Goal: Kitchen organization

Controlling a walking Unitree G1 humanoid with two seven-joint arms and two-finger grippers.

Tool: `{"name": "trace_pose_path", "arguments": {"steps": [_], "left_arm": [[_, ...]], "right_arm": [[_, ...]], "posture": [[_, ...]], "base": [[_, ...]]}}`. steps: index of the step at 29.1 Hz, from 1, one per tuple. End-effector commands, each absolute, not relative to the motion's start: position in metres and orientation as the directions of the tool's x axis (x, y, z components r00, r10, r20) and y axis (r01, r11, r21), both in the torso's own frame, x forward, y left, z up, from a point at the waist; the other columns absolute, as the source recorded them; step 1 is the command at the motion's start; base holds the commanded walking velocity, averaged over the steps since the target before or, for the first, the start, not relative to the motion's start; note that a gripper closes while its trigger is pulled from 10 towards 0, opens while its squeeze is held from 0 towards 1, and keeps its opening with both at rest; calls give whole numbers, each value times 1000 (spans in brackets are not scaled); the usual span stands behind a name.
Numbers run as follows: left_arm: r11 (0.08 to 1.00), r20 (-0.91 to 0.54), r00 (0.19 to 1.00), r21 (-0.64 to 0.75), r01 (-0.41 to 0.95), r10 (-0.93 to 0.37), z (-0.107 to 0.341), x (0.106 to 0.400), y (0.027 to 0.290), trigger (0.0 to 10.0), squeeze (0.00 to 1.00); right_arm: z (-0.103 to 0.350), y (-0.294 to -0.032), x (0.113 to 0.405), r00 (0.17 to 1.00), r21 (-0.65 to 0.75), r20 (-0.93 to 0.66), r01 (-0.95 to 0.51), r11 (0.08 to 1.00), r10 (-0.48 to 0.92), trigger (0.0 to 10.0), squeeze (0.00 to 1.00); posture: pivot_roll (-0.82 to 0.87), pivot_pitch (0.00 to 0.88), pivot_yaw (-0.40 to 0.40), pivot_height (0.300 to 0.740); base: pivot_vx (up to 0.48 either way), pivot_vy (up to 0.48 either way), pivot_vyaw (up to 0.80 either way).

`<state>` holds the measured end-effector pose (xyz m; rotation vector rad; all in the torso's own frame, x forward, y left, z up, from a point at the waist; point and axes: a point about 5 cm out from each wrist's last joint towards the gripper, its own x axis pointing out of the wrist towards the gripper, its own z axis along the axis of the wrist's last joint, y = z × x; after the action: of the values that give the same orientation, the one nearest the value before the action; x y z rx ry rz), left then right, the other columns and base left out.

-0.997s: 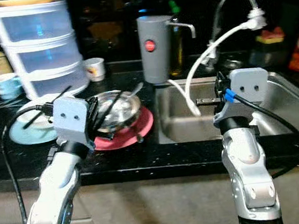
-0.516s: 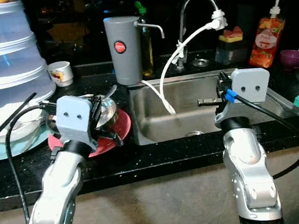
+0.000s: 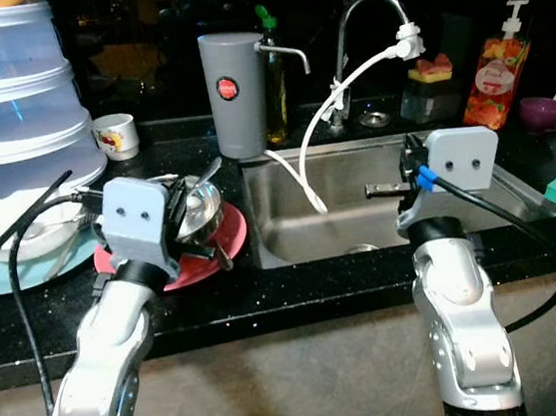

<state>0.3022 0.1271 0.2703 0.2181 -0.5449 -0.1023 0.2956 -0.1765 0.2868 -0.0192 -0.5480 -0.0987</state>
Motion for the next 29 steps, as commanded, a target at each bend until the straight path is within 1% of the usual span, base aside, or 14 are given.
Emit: {"name": "trace_pose_path", "arguments": {"steps": [1, 2, 10, 26, 29], "left_arm": [[972, 488, 858, 230, 50, -160, 268, 303, 125, 10000, 0], [972, 488, 858, 227, 51, -159, 268, 303, 125, 10000, 0], [979, 495, 857, 197, 53, -145, 269, 302, 127, 10000, 0], [983, 478, 868, 177, 55, -135, 266, 302, 130, 10000, 0], [983, 477, 869, 177, 54, -134, 266, 302, 130, 10000, 0]], "right_arm": [[285, -179, 295, 853, 1, 513, 113, 994, -98, 10000, 0], [285, -179, 295, 853, 1, 512, 113, 994, -97, 10000, 0], [284, -178, 295, 856, 1, 509, 108, 994, -94, 10000, 0], [283, -177, 294, 857, -1, 509, 98, 995, -84, 10000, 0], [283, -176, 294, 857, -1, 509, 97, 995, -83, 10000, 0]], "posture": [[-9, 98, -57, 740], [-9, 98, -57, 740], [-8, 99, -56, 740], [-8, 93, -57, 740], [-8, 93, -57, 740]], "base": [[0, -424, 0], [0, -398, 0], [0, 0, 0], [0, 0, 0], [0, 275, 0]]}}
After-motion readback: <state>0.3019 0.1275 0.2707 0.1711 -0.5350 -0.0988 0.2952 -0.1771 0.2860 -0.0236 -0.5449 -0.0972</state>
